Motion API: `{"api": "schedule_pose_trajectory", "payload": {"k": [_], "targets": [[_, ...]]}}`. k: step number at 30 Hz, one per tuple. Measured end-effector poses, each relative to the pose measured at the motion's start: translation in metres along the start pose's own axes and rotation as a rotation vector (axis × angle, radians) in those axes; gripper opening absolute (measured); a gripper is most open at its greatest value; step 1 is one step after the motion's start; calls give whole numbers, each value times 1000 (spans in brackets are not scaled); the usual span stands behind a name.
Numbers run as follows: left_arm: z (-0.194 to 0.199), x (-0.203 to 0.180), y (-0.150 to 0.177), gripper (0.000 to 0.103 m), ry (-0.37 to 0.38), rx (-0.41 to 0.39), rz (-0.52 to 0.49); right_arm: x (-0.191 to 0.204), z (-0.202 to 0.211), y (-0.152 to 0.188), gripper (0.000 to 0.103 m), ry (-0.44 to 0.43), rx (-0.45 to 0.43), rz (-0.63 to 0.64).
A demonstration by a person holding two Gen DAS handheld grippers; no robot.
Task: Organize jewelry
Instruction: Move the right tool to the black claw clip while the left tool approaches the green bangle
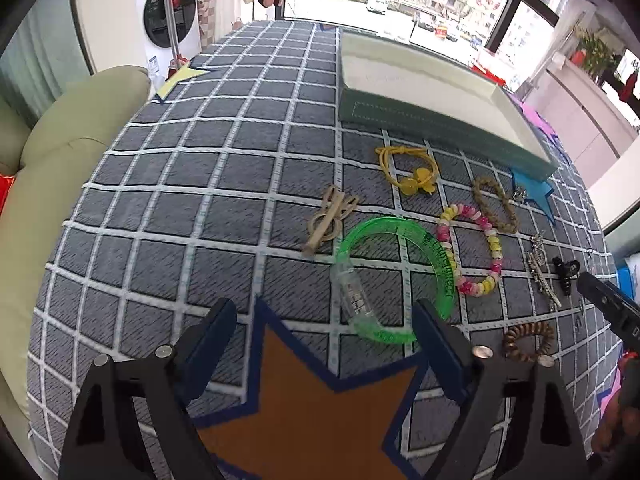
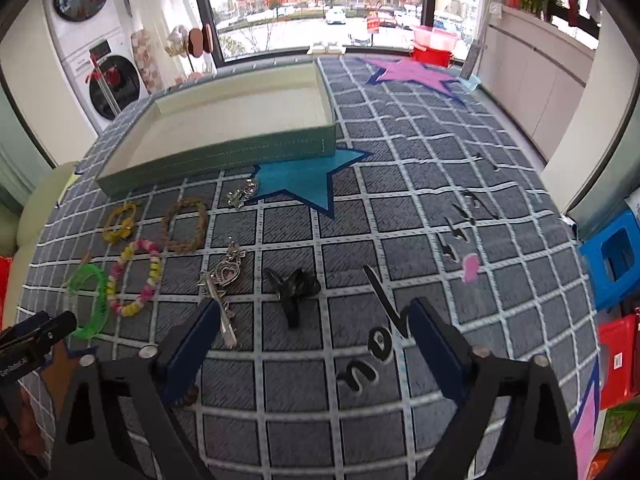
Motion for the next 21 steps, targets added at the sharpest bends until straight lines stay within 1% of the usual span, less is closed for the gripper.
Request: {"api": "schedule_pose_trajectory", "payload": {"k": [1, 2, 3, 4, 5, 7, 8, 9, 10, 11, 13, 14, 15, 16, 19, 21], "targets": [[0, -1, -1, 92, -12, -8, -10, 0, -4, -1, 93, -2, 7, 4], [-1, -4, -2, 92, -13, -11, -22, 1, -8, -2, 90, -2, 13, 12], [-2, -6, -3, 90, -10, -10, -25, 2, -13, -2, 81, 0, 20, 20], [-3, -8, -4, 84, -14, -14, -29, 3, -18, -2, 77, 3, 31, 28], [-3, -10, -5, 81, -19, -18, -39, 4, -21, -1, 71, 5, 41, 32], [-3, -12, -5, 79, -23, -19, -53, 5, -28, 0, 67, 3, 55, 36], [-3, -14, -5, 76, -22, -22, -59, 5, -29, 0, 65, 13, 48, 43], [-3, -15, -4, 67, -30, -29, -71, 7, -30, -1, 61, 19, 45, 53], [-4, -16, -5, 63, -35, -32, -82, 8, -30, -1, 59, 25, 43, 61], [-4, -18, -5, 63, -35, -33, -93, 8, -29, -1, 54, 29, 41, 68], [-3, -19, -5, 34, -38, -43, -114, 10, -28, -2, 37, 23, 35, 75], [-4, -19, -5, 34, -32, -41, -126, 11, -28, -2, 30, 24, 33, 76], [-3, -19, -5, 28, -13, -39, -131, 12, -27, -3, 29, 28, 32, 77], [-3, -20, -6, 24, 6, -34, -131, 12, -27, -3, 29, 22, 32, 74], [-1, -18, -6, 24, 70, -26, -120, 12, -24, -2, 27, -7, 32, 54], [3, -17, -5, 24, 93, -33, -123, 10, -19, -3, 27, -35, 30, 26]]}}
Point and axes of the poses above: each gripper's, at about its wrist camera, not at the fingertips, and z roughly against the way its jaws point, x to its left, y to its underside, the point moved 4 cm from there along -z, roughly the way its jaws point, and after that the axes turned 5 degrees about -x, right-handed, at the moved point
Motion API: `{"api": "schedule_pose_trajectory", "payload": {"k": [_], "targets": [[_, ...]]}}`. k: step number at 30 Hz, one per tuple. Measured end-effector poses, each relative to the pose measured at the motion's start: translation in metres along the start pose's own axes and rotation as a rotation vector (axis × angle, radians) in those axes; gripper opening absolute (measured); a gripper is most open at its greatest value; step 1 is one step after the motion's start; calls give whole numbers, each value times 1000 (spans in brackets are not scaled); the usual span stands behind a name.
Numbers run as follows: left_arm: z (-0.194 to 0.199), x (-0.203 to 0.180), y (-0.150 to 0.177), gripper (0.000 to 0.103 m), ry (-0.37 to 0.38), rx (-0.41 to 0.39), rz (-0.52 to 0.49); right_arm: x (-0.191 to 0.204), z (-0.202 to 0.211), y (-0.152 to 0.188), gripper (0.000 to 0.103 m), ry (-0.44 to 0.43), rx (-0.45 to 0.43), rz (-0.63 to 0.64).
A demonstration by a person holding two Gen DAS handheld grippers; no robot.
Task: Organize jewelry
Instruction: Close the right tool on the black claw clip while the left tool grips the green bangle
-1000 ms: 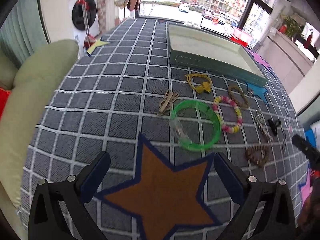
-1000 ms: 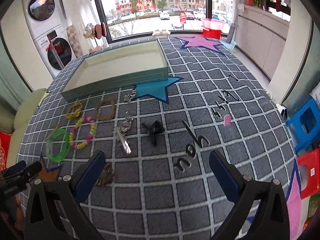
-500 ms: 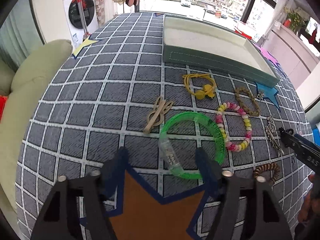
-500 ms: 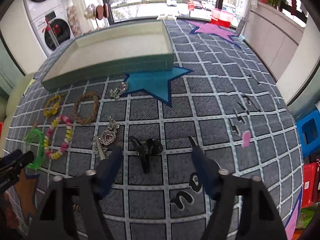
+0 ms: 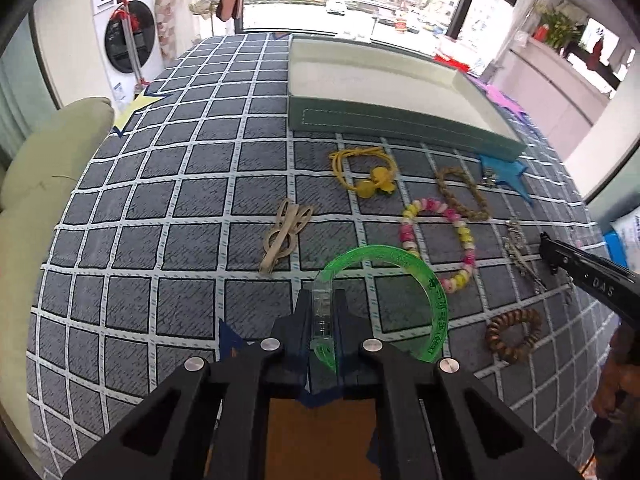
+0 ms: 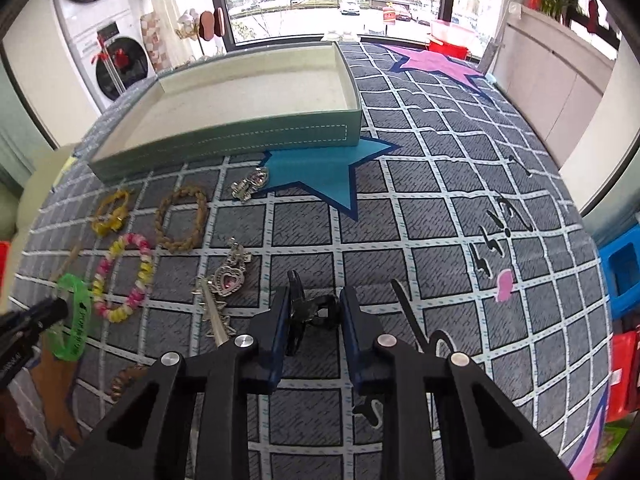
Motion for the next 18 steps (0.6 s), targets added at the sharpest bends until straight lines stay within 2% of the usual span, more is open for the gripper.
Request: {"api": "schedule_pose_trajectory", "payload": {"k": [6, 9, 18], "targets": [[18, 0, -8, 24, 45, -13, 1, -2, 18, -12, 27, -56, -24, -40], [33, -2, -27, 24, 73, -40, -2, -1, 29, -26, 27, -80, -59, -35], [54, -16, -115, 24, 103, -131, -42, 14, 42, -95, 27, -142, -119, -20]]}}
Point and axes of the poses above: each gripper's, at about its wrist camera, not at the fingertips, and z roughly against the way its jaws point, x to its left, y to its underside, the point moved 4 cm from there along -z, roughly the way its jaws point, and after that the axes turned 5 degrees about -x, right-handed, at the moved point
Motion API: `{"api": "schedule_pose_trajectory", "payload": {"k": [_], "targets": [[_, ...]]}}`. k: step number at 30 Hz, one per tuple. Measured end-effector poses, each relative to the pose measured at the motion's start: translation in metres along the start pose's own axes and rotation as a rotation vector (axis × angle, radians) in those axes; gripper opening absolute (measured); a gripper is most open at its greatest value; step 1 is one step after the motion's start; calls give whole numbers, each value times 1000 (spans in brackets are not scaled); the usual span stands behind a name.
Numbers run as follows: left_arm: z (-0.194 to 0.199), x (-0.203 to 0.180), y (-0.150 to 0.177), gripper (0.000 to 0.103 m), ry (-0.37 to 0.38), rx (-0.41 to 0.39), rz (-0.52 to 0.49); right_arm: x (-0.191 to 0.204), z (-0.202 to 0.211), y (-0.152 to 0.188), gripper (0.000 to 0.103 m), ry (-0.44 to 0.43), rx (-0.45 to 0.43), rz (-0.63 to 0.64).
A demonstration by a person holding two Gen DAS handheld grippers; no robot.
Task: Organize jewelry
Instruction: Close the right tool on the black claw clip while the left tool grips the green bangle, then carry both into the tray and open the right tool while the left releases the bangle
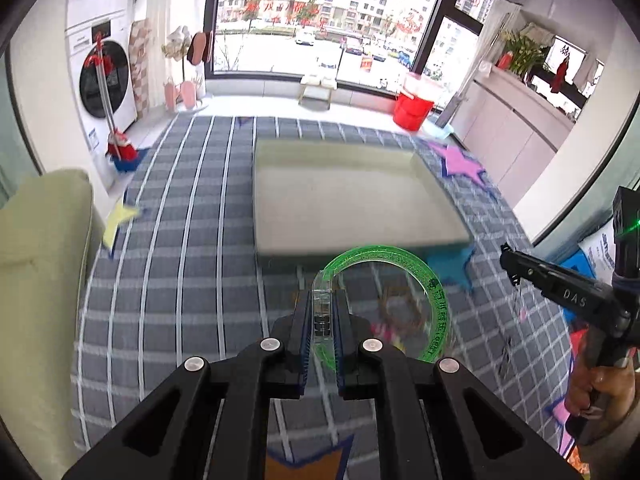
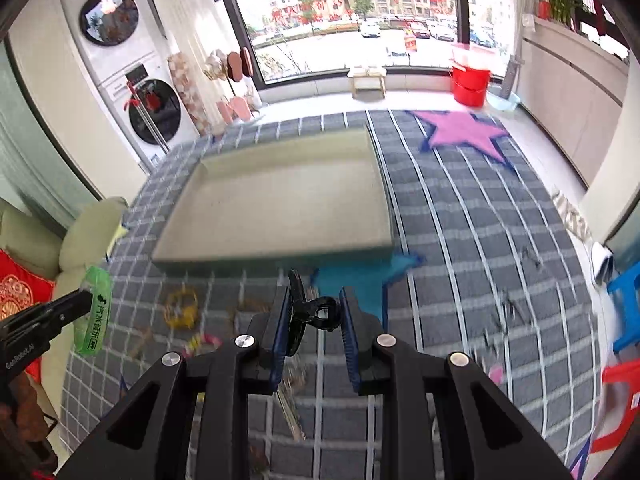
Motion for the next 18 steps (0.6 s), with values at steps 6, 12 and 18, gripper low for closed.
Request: {"api": "schedule_pose_trajectory", "payload": {"k": [6, 12, 18], "targets": [[-29, -4, -53, 24, -32, -52, -25, 4, -34, -55, 27, -9, 1, 25], [-103, 1, -94, 24, -91, -29, -33, -2, -92, -95, 27, 11, 19, 20], [-179, 12, -103, 24, -121, 35, -38, -9, -151, -112, 27, 26, 61, 6]]}}
Point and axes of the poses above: each gripper's, at about its wrist camera, not at the fingertips, and z roughly against the way its jaws point, x to its left, y to its underside, the point moved 4 cm from there along -z, roughly the way its jaws point, and after that the axes turned 5 degrees about -x, right-handed, at the moved point
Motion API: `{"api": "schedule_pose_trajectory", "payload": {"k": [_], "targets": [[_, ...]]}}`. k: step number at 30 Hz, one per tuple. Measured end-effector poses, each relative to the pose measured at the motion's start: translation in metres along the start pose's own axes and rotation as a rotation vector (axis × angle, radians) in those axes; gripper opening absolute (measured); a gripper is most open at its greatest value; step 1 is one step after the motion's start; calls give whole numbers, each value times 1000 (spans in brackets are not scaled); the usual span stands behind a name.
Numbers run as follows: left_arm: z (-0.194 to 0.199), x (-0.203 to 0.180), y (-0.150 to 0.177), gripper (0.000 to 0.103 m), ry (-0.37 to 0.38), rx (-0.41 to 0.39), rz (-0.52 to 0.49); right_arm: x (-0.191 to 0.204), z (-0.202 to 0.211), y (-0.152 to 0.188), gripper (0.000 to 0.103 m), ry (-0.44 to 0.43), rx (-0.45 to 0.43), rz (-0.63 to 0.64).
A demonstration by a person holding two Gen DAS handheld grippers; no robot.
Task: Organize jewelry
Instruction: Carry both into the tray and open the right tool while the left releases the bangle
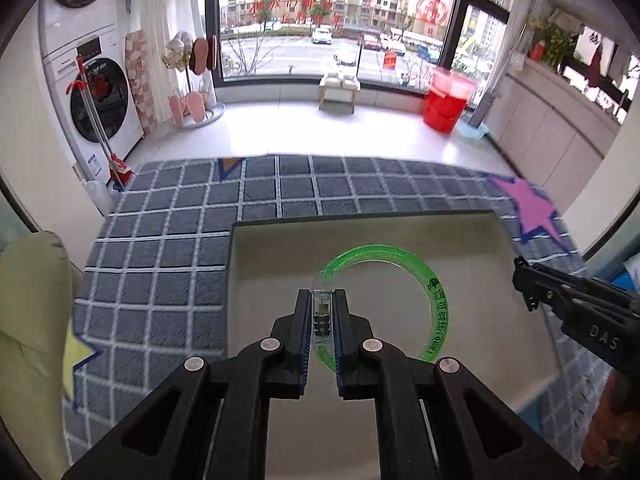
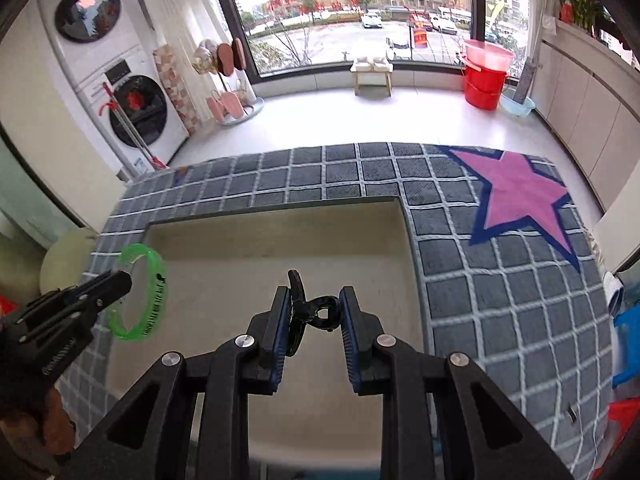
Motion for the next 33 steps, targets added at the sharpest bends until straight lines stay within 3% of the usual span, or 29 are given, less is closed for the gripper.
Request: {"api": "schedule_pose_trajectory", "payload": {"k": [8, 16, 18, 20, 33], "targets": [[-48, -5, 13, 24, -35, 76, -34, -8, -52, 7, 27, 23, 63, -30], [-52, -14, 13, 24, -108, 56, -103, -1, -59, 15, 32, 70, 60, 26], [-51, -14, 13, 24, -134, 62, -119, 1, -58, 16, 55, 71, 60, 30], [-48, -14, 13, 24, -124, 64, -113, 1, -56, 17, 63, 64, 61, 18], [-17, -14, 9, 24, -100, -8, -96, -7, 10, 13, 63, -33, -41, -121]]}}
Point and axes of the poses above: each gripper's, at about its wrist camera, not at the fingertips, and z roughly against the way its jaws point, x to its left, y to its underside, the point moved 4 cm from there along -z, roughly the way its jaws point, and after that the axes turned 5 degrees about -x, right-handed, at the moved point
